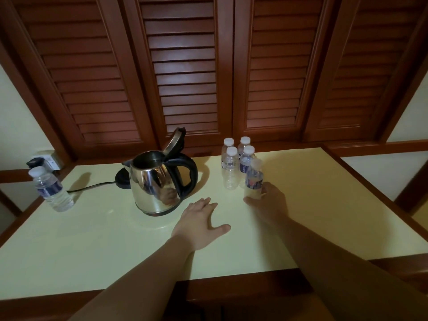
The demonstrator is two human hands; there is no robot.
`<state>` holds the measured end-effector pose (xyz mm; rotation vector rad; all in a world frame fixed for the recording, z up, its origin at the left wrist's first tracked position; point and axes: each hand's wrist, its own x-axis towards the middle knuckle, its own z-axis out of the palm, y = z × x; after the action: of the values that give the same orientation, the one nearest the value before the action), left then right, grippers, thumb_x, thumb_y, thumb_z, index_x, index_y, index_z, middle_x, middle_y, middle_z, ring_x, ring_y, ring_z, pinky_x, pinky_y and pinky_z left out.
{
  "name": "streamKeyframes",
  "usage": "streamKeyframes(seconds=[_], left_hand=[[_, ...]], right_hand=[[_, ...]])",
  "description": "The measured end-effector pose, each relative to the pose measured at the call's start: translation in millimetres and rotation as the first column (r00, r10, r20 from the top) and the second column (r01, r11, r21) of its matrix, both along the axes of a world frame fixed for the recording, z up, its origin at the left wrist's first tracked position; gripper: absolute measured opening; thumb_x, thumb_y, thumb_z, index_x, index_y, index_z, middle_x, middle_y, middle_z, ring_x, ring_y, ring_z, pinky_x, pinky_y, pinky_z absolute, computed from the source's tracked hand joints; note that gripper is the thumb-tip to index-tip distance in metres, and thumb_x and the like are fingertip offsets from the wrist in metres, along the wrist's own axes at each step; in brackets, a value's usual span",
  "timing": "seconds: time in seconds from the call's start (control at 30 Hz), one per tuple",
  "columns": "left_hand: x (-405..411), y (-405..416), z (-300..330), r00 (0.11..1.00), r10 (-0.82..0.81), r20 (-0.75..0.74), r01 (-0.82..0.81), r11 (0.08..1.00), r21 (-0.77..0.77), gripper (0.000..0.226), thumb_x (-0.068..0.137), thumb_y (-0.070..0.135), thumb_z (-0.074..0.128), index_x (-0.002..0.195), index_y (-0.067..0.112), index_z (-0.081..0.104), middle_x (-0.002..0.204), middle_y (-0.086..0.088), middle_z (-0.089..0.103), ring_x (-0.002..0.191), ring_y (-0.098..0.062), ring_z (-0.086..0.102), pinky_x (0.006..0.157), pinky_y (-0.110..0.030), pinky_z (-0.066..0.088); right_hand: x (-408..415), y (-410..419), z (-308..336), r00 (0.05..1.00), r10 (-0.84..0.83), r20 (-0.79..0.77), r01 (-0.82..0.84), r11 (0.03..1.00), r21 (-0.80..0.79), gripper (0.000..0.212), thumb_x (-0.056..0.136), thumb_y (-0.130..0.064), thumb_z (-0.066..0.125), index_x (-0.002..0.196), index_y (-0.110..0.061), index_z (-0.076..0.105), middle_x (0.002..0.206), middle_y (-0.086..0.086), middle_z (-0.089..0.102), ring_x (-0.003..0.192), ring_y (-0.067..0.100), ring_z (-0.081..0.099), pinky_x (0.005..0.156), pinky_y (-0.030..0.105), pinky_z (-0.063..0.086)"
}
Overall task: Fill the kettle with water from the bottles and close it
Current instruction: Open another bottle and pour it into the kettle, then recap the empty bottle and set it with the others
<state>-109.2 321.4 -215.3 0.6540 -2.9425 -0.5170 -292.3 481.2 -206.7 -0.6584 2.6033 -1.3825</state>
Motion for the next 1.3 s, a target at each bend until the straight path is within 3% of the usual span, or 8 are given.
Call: streamKeyframes(seconds=[0.13,0.3,0.5,0.67,0.83,0.93,1.07,1.3], left_hand=[[-1,0,0,1.000,0.002,-0.006,-0.002,1.000,0.006,0.094,0.083,0.086,0.044,0.160,0.034,0.031,0.170,0.010,0.021,0.157,-0.014,0.013,0.129,-0.040,0.013],[0,0,-1,1.000,0.003,-0.013,-0.003,1.000,0.011,0.093,0.083,0.086,0.045,0.160,0.034,0.032,0.170,0.010,0.022,0.157,-0.014,0.013,0.129,-0.040,0.013],[4,0,-1,0.998,0.003,-0.067,0.000,0.999,0.046,0.085,0.087,0.079,0.050,0.157,0.033,0.037,0.169,0.010,0.026,0.156,-0.012,0.015,0.129,-0.037,0.013],[20,2,-7,0.988,-0.039,-0.149,0.048,0.997,0.058,0.065,0.096,0.065,0.051,0.150,0.029,0.049,0.164,0.007,0.038,0.153,-0.008,0.023,0.128,-0.032,0.015],[62,-8,-13,0.972,-0.163,-0.172,0.174,0.983,0.052,0.059,0.099,0.059,0.051,0.151,0.029,0.051,0.164,0.009,0.037,0.154,-0.005,0.022,0.126,-0.022,0.007],[91,-25,-16,0.953,-0.248,-0.172,0.257,0.966,0.030,0.060,0.098,0.056,0.053,0.152,0.030,0.049,0.165,0.006,0.037,0.154,-0.009,0.025,0.126,-0.021,0.006],[133,-57,-18,0.950,-0.226,-0.215,0.245,0.967,0.064,0.059,0.093,0.059,0.056,0.145,0.032,0.057,0.155,0.008,0.051,0.145,-0.008,0.041,0.121,-0.023,0.031],[217,-150,-21,0.971,-0.080,-0.227,0.090,0.995,0.034,0.057,0.093,0.058,0.061,0.144,0.033,0.060,0.155,0.012,0.049,0.144,-0.003,0.041,0.114,-0.009,0.020]], right_hand=[[0,-3,1,1.000,0.006,0.008,-0.006,1.000,-0.014,0.036,0.076,-0.033,0.087,0.104,-0.022,0.066,0.100,-0.007,0.069,0.089,0.016,0.065,0.075,0.031,0.051],[2,-6,-2,0.999,0.012,0.047,-0.014,0.998,0.056,0.044,0.070,-0.042,0.086,0.106,-0.025,0.066,0.101,-0.009,0.071,0.094,0.016,0.067,0.086,0.039,0.057],[24,12,-5,0.995,-0.080,0.052,0.080,0.997,0.013,0.069,0.073,-0.036,0.088,0.133,-0.018,0.057,0.115,-0.006,0.060,0.108,0.020,0.062,0.093,0.036,0.054],[58,18,-17,0.989,0.012,-0.149,0.001,0.996,0.086,0.017,0.083,-0.033,0.076,0.091,-0.026,0.062,0.092,-0.012,0.059,0.096,0.016,0.056,0.082,0.032,0.045],[110,-7,-25,0.917,0.207,-0.341,-0.133,0.965,0.228,0.025,0.083,-0.043,0.060,0.086,-0.020,0.069,0.085,-0.010,0.059,0.088,0.020,0.057,0.077,0.039,0.051],[146,-34,-25,0.901,0.260,-0.347,-0.169,0.948,0.270,0.031,0.084,-0.046,0.058,0.095,-0.021,0.072,0.095,-0.006,0.065,0.092,0.018,0.057,0.080,0.039,0.050],[189,-75,-23,0.893,0.313,-0.323,-0.230,0.935,0.270,0.044,0.082,-0.052,0.050,0.102,-0.021,0.073,0.103,-0.003,0.070,0.096,0.023,0.061,0.084,0.042,0.052],[235,-135,-18,0.899,0.353,-0.260,-0.241,0.893,0.380,0.053,0.088,-0.050,0.063,0.130,-0.019,0.070,0.143,0.002,0.061,0.132,0.022,0.051,0.114,0.037,0.039]])
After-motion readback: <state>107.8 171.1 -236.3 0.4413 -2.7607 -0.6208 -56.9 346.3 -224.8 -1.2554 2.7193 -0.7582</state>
